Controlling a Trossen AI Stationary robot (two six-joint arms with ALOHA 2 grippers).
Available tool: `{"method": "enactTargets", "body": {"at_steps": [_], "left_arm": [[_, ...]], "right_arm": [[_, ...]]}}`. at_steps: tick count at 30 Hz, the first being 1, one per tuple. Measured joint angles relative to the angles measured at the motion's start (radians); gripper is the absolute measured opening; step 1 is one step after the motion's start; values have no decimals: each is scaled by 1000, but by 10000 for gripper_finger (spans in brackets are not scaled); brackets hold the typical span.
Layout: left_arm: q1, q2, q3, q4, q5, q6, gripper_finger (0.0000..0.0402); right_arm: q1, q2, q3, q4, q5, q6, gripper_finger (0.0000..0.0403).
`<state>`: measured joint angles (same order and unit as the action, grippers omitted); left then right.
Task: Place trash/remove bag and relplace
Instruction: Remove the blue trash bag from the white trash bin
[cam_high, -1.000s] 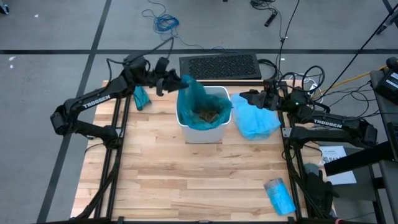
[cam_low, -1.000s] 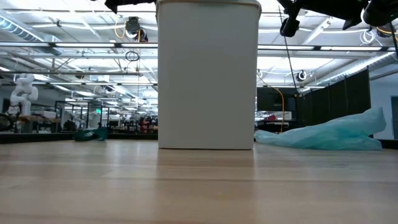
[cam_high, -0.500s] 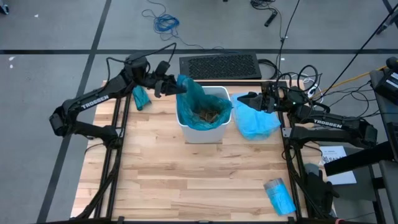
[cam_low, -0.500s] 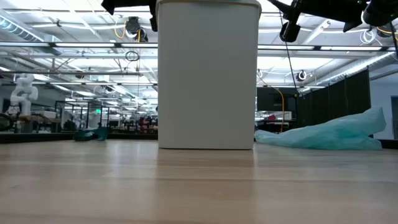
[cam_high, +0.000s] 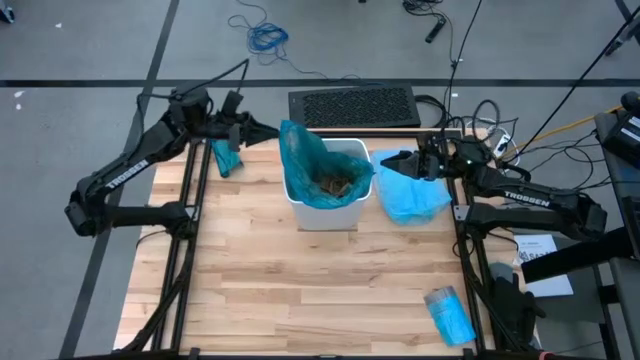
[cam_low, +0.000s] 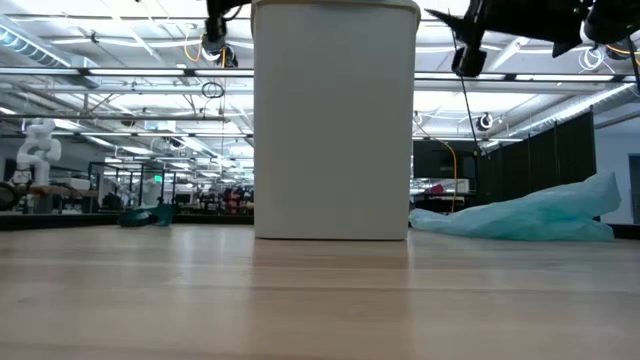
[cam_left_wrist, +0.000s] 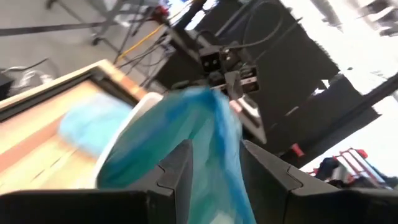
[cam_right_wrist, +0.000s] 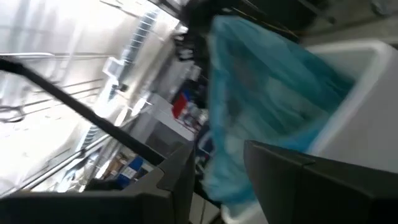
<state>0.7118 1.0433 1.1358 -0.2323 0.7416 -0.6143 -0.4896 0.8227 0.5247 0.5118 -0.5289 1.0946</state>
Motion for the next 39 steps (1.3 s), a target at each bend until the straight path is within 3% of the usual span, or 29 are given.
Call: {"method": "enactTargets", "body": {"at_steps": [6,15,22,29,39], "left_arm": [[0,-52,0,-142,-63,49,128],[-56,-43,0,-208,-143,107,128],[-87,-26,0,-237,-157,129,128],[-93,-26,0,-250,-165,152,128],[-93,-26,0,-256,-171,169,128]], "right_arm": [[10,0,0,-140,0,-11,130],[14,22,0,-142,32,25,130],[14,85,2,-45,30,46,130],[14,120,81,-47,27,26,130],[16,177,179,-271,5,-65,130]]}}
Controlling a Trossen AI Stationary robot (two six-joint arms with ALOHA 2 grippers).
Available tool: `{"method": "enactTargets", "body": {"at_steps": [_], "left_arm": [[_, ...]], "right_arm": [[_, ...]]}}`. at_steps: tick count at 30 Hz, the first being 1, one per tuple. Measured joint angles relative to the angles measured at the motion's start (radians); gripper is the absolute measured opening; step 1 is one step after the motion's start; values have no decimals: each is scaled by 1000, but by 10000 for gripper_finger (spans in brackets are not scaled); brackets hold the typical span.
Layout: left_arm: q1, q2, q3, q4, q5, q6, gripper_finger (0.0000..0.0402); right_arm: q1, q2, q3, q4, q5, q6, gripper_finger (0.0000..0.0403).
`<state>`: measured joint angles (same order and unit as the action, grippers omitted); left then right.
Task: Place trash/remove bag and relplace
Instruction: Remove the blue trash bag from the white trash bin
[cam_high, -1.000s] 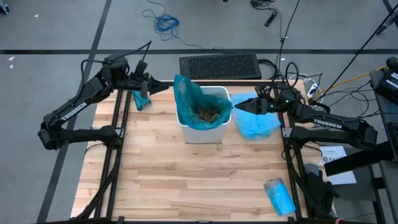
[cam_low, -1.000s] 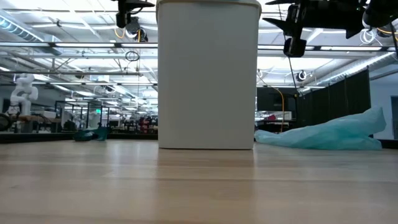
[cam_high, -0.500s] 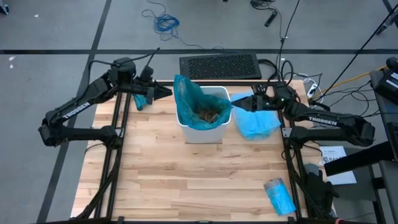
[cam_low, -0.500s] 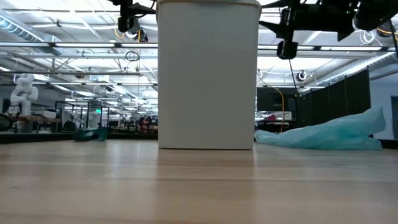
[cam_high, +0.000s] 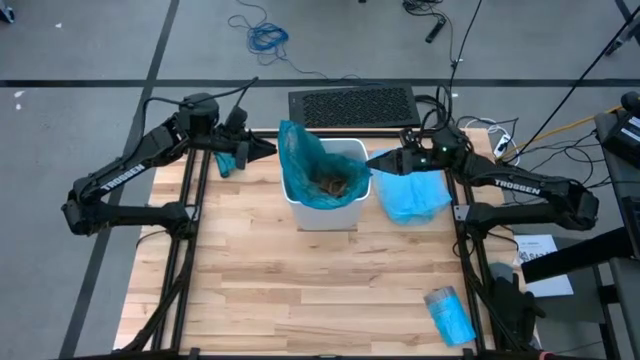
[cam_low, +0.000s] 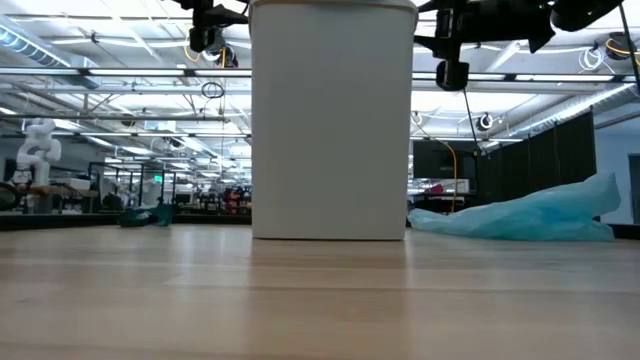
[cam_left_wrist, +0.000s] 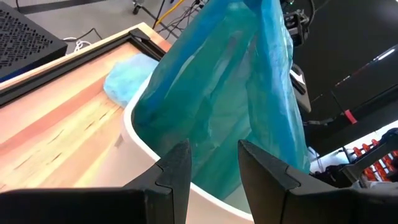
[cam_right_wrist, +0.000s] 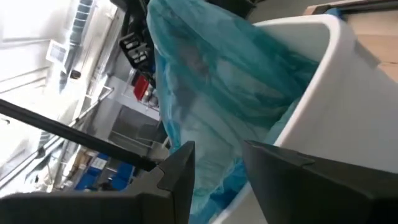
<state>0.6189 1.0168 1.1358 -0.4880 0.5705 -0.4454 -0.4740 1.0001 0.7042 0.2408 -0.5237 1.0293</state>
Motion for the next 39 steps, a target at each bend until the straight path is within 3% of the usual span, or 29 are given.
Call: {"method": "enactTargets", "body": {"at_steps": [6,11,16,39], "left_arm": [[0,0,0,-15,0,10,128],[0,0,0,-22,0,18,128],[0,0,0,-21,0,34,128],[0,0,0,-22,-4,41,128]], "right_arm": [[-7,-35,33,-38,-3,-17,130],[1,-71,85,-254,0,-52,130],[6,-57,122,-344,5,-82,130],[84,-7,123,-259,53,-54,130]]}}
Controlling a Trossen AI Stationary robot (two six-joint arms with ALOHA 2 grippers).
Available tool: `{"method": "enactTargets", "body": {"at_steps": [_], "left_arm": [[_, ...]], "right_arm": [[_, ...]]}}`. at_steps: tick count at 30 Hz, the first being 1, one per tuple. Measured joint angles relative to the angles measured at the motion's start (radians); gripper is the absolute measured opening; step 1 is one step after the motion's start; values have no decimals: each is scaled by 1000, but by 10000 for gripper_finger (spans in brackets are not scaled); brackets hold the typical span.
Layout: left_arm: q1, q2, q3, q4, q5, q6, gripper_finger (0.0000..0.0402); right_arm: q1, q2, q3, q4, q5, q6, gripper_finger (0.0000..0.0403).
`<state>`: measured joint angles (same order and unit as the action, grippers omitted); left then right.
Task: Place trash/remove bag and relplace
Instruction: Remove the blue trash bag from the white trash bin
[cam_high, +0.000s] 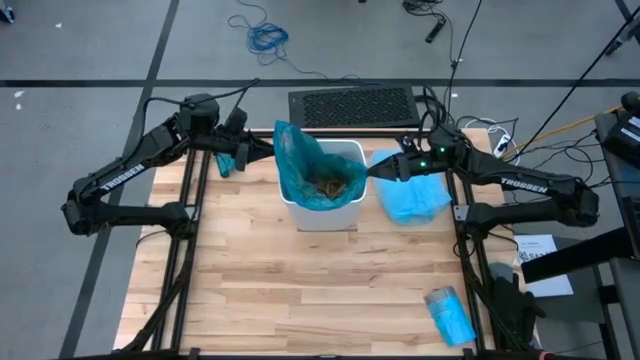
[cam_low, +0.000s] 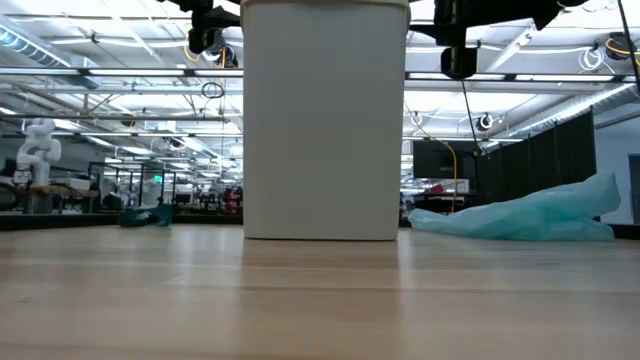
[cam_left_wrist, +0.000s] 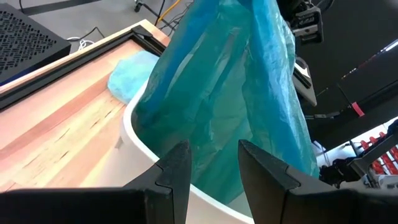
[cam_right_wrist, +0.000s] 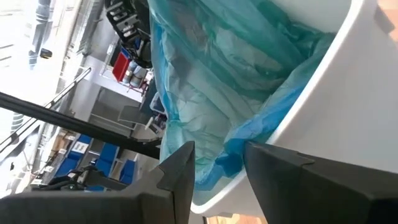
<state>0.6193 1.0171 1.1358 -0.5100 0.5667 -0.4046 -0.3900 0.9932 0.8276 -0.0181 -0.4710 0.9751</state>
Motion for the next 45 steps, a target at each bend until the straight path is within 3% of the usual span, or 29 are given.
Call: {"method": "enactTargets", "body": {"at_steps": [14,17,21,23,27,34,40,45], "left_arm": [[0,0,0,1,0,-1,128],[0,0,0,1,0,-1,128],[0,0,0,4,0,0,128],[0,0,0,4,0,0,128],[0,0,0,8,0,0,128],[0,0,0,36,0,0,128],[0,0,0,38,0,0,128],[0,0,0,65,0,-6,128]], "right_arm": [[0,72,0,91,-1,16,126],[0,80,0,109,0,16,101],[-1,83,20,110,0,-16,32],[-1,86,47,112,-1,-43,9],[-4,101,117,109,-3,-70,2],[-23,159,318,98,-39,-151,0],[-30,236,501,-27,-67,-263,0],[-35,286,571,-85,-94,-314,0]]}}
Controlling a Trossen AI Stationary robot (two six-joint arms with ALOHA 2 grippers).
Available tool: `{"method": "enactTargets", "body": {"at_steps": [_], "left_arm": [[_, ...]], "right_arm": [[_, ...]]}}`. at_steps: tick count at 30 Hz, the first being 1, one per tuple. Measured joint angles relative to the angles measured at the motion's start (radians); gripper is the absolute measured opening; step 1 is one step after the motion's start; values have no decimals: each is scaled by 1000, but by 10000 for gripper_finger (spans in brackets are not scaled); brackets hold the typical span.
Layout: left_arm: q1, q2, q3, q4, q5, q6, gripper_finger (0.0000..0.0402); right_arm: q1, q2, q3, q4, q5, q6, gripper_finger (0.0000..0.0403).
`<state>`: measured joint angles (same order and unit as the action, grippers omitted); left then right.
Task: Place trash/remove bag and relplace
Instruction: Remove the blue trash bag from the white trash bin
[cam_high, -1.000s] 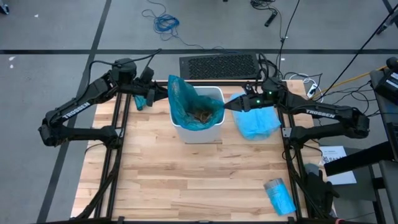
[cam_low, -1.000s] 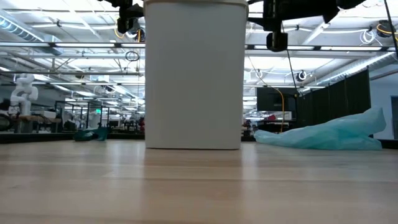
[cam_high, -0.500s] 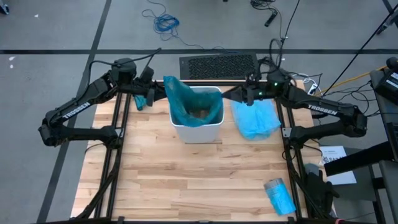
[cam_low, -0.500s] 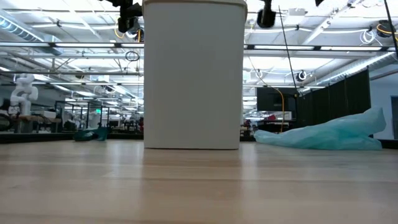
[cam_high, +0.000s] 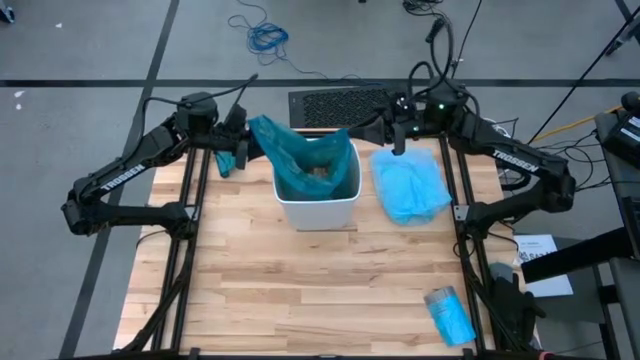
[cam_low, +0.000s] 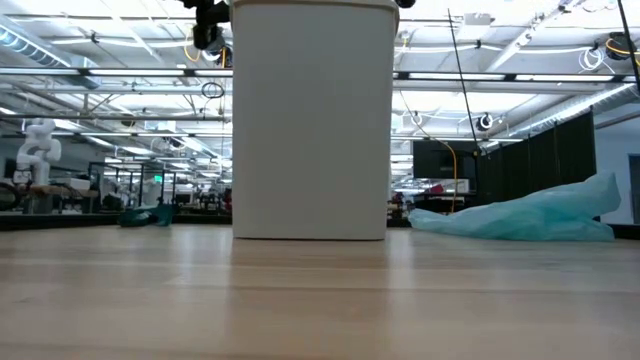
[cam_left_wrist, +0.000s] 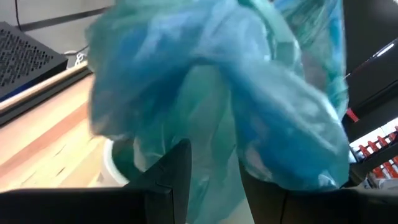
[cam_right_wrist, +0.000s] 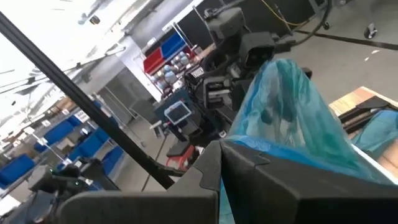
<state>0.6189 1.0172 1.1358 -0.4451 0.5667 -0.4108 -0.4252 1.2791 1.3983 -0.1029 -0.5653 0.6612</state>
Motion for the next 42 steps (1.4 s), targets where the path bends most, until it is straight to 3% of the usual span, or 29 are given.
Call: {"method": "enactTargets", "body": {"at_steps": [15,18,22,30,42], "left_arm": [[0,0,0,186,31,-122,128],[0,0,0,168,73,-147,128],[2,-1,0,15,108,-152,128],[3,-45,0,-228,-70,-80,128],[3,-187,0,-211,-144,-153,128]], "right_arm": [[0,32,0,-8,-20,-20,0],[0,31,0,-18,-37,-23,0],[0,24,0,-88,-39,-46,0],[0,23,0,-117,-36,-67,0],[-1,23,0,-116,-35,-79,0]]}}
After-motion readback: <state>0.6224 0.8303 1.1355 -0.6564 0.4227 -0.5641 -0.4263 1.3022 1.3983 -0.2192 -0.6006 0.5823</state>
